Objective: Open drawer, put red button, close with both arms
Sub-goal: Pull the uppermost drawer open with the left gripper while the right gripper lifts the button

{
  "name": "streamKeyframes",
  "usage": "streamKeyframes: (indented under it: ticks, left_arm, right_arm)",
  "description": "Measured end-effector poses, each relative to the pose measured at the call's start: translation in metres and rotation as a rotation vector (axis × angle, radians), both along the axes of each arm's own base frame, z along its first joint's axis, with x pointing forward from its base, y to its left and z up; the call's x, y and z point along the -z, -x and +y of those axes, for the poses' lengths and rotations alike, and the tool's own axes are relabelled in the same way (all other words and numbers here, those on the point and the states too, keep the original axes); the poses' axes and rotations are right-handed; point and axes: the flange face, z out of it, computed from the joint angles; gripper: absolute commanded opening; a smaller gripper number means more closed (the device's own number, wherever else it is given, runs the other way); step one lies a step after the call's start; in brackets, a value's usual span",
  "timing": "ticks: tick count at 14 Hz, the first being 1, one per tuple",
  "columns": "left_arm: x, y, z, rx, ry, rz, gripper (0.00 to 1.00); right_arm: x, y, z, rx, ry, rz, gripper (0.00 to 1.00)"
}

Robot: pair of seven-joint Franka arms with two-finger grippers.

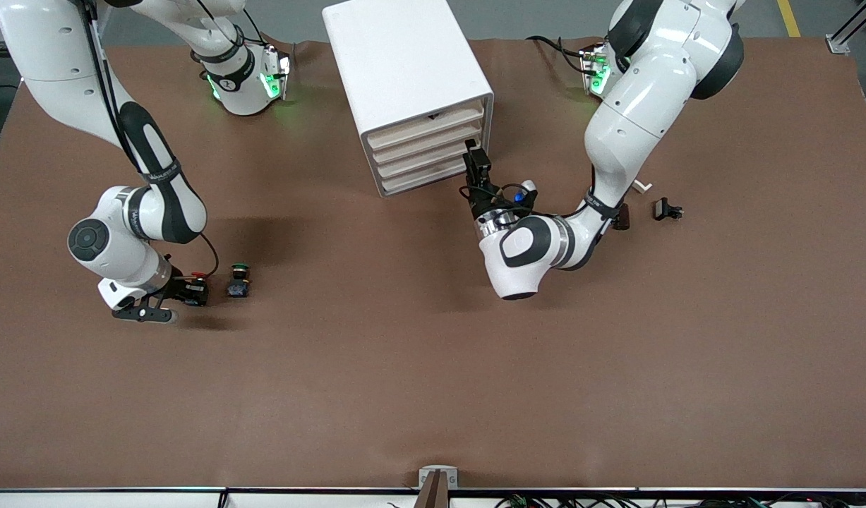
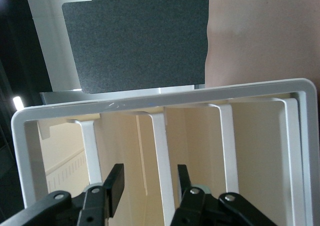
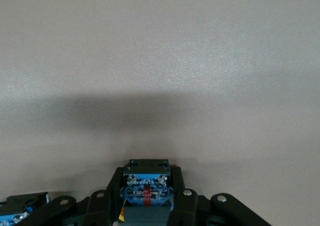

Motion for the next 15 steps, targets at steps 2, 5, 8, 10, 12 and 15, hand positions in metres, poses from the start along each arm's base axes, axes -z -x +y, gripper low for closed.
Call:
streamKeyframes:
  ticks: [2, 5, 8, 10, 12, 15]
  left_arm:
    - [0.001, 0.006, -0.008, 0.006, 0.005, 0.01, 0.5]
    - [0.002, 0.019, -0.022, 0.025, 0.011, 0.02, 0.5]
    - [0.002, 0.029, -0.031, 0.046, 0.008, 0.022, 0.51]
    - [0.004, 0.033, -0.034, 0.056, 0.006, 0.025, 0.51]
    - [0.007, 0.039, -0.039, 0.067, 0.003, 0.029, 0.51]
    - [0.01, 0.053, -0.05, 0.095, 0.0, 0.035, 0.5]
  right_arm:
    - [0.0, 0.0, 0.0, 0.009, 0.0, 0.0, 0.0]
    - [0.0, 0.0, 0.0, 0.019, -0.001, 0.003, 0.0]
    - [-0.003, -0.002, 0.001, 0.05, -0.008, 0.048, 0.0]
    - [-0.011, -0.007, 0.002, 0.065, -0.01, 0.053, 0.0]
    - [-0.023, -0.014, 0.009, 0.102, -0.015, 0.068, 0.0]
    - [-0.041, -0.024, 0.046, 0.168, -0.016, 0.119, 0.0]
